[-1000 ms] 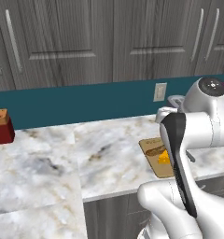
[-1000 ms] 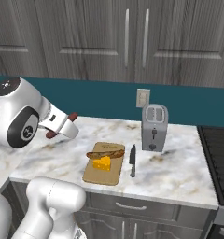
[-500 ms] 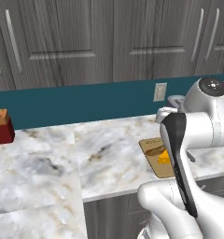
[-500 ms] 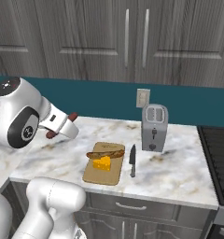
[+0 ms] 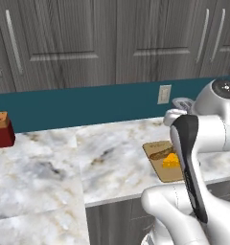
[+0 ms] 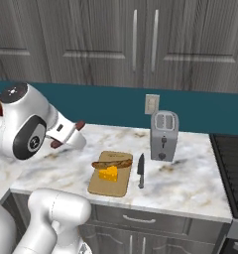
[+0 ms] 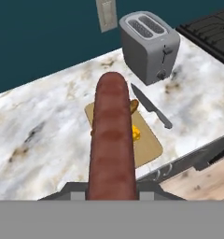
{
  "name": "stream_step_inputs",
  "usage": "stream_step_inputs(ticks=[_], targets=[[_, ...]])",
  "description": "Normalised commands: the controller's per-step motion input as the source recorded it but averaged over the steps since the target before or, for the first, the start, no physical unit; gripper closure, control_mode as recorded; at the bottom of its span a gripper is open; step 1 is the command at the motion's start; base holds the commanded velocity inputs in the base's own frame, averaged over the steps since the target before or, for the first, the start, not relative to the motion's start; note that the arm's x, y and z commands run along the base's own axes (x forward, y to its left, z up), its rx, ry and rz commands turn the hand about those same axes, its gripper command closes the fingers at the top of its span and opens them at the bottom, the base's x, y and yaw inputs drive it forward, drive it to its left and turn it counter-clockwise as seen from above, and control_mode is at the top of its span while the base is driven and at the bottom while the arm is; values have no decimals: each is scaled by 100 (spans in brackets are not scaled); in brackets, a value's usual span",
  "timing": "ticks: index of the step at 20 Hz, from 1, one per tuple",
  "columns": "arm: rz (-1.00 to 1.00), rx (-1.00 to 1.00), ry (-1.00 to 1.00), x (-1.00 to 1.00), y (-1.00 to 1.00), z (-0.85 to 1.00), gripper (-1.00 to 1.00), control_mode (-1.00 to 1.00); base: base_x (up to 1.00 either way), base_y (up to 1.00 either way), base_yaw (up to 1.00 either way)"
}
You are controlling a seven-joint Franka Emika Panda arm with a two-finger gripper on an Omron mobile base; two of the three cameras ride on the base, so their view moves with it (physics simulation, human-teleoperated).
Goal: Retrieve the sausage and cheese from the fridge and place them on the cutting board on the counter.
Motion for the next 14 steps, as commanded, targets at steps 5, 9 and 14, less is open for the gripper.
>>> stream_step_inputs(ticks=[5, 9, 14], targets=[[-36, 4, 7, -11, -23, -19, 100, -100, 0, 0, 0], [-34, -2, 9, -20, -16, -36, 100, -100, 0, 0, 0], [-17, 8, 18, 6, -21, -38, 100, -100, 0, 0, 0]])
